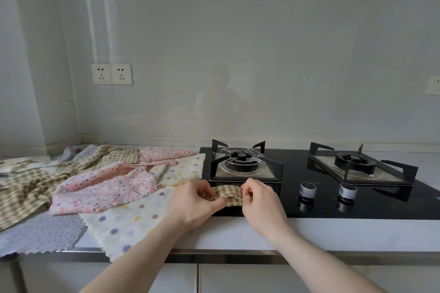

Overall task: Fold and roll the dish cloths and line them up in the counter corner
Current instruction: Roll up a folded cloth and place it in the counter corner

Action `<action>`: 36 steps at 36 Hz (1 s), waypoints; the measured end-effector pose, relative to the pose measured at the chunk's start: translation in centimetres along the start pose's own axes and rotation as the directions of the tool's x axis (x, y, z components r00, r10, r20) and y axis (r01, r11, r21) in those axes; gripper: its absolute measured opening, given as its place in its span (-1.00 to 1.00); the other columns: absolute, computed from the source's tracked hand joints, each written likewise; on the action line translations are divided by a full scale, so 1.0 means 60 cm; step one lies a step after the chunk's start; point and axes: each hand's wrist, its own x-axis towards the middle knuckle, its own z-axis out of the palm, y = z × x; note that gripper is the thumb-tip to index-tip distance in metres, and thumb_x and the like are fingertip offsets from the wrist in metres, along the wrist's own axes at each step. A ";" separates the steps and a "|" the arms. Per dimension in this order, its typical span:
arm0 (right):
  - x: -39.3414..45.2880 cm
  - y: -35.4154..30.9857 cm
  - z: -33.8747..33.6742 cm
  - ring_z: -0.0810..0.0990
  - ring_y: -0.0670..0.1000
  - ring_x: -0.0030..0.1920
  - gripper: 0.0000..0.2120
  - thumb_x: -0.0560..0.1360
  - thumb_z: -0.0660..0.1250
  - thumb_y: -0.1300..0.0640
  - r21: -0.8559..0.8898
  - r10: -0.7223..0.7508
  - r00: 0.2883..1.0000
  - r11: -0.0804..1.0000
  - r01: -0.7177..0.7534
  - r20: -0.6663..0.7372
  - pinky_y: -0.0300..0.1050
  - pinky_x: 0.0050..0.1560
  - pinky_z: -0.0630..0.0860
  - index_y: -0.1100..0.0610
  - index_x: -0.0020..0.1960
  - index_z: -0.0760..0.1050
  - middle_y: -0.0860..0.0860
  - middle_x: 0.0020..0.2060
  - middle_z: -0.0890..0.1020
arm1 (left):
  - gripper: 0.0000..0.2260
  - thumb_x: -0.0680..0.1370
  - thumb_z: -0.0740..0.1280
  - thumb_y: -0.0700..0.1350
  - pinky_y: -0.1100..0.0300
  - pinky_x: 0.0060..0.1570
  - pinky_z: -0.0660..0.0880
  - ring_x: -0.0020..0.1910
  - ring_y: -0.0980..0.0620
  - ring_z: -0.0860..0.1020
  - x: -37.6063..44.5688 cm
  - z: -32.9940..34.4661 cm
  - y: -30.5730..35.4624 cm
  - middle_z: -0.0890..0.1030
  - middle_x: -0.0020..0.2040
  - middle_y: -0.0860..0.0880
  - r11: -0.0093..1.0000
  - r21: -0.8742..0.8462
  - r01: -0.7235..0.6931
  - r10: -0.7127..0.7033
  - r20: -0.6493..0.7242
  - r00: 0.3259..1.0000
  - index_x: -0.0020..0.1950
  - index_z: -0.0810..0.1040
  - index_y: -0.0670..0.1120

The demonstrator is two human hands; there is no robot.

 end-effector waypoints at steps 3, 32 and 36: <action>0.001 -0.001 -0.002 0.50 -0.03 -0.20 -0.86 0.51 0.21 0.15 0.007 0.046 0.999 0.999 -0.046 0.001 -0.10 -0.25 0.34 0.04 -0.23 0.42 -0.09 -0.22 0.55 | -0.62 0.25 0.48 0.36 0.25 -0.41 0.37 -0.36 0.15 0.51 -0.001 0.005 -0.005 0.55 -0.40 0.11 0.988 0.127 -0.093 0.099 -0.038 0.994 -0.30 0.52 0.07; 0.010 0.006 -0.004 0.50 -0.07 0.18 -0.73 0.55 0.27 -0.14 -0.057 0.061 0.996 0.997 -0.057 0.071 -0.08 0.23 0.39 -0.11 0.21 0.51 -0.19 0.10 0.55 | -0.42 0.36 0.45 0.30 -0.01 0.28 0.44 0.20 0.03 0.51 0.020 0.011 -0.026 0.54 0.22 0.14 0.987 0.001 0.161 -0.161 0.040 0.986 0.32 0.46 0.15; 0.009 0.005 -0.007 0.50 -0.07 0.11 -0.82 0.55 0.26 -0.09 -0.035 0.049 0.996 0.998 -0.047 0.077 -0.11 0.15 0.34 -0.10 0.12 0.46 -0.23 0.02 0.55 | -0.86 0.45 0.40 0.17 0.03 0.27 0.37 0.18 0.00 0.44 0.018 0.005 -0.014 0.54 0.01 0.19 0.989 0.004 0.148 -0.147 0.110 0.983 -0.05 0.51 0.22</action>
